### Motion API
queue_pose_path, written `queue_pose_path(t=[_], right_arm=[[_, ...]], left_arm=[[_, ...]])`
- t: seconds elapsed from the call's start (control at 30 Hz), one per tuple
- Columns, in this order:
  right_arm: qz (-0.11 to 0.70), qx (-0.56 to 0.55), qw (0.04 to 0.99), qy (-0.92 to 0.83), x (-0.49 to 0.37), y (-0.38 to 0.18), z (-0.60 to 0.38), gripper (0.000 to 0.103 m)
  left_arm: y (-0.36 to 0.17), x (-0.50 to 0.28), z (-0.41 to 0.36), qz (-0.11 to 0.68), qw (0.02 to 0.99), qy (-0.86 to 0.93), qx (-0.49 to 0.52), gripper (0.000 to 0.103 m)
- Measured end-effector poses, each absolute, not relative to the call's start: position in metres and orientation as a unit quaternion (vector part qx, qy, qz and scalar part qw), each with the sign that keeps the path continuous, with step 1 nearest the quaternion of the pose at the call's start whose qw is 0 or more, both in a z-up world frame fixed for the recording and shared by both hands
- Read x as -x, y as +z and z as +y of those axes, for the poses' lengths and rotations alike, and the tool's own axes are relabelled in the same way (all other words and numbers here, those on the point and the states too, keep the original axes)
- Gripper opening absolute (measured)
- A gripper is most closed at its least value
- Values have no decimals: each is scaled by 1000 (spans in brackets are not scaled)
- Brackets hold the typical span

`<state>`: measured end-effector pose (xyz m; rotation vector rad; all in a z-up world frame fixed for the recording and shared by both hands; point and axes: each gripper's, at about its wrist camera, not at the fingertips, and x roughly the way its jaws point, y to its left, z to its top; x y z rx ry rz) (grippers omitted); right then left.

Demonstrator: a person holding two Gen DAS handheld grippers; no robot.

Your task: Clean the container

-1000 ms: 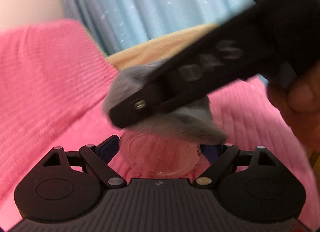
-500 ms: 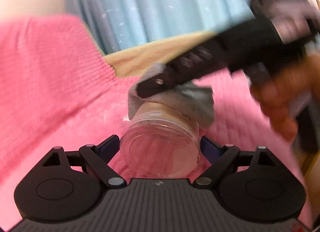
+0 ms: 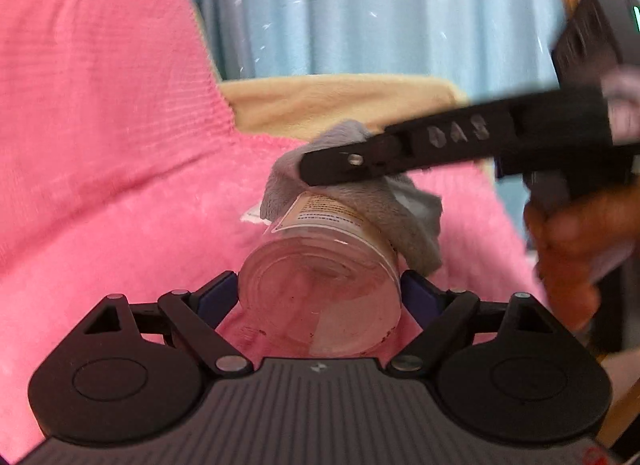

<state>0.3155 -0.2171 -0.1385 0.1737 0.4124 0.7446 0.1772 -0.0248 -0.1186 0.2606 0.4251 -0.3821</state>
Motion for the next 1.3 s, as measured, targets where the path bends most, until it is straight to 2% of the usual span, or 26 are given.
queue_pose_path(t=[0.1,0.2,0.47,0.9,1.0,1.1,1.3], right_arm=[[202,-69,896,390,-311,-139,-208,4],[199,-61,901,382,-313,-139,-209,2],[196,-104,926,304,-328,-142,-231,2],[197,-104,927,301,-326,-142,-228,3],[198,-103,927,300,-326,-142,-227,3],[197,-95,922,318,-321,-141,-223,4],[199,-68,903,374,-310,-141,-206,4]], left_arm=[[-124,-171,-43,189,944,-172,-208,88],[-127,-162,-53,180,939,-168,-242,88],[-133,-143,-64,169,937,-173,-250,88],[-124,-151,-2,233,946,-221,45,89],[-122,-165,6,240,942,-225,68,88],[-118,-176,7,233,946,-222,42,87],[-108,-172,-22,174,956,-200,-122,81]])
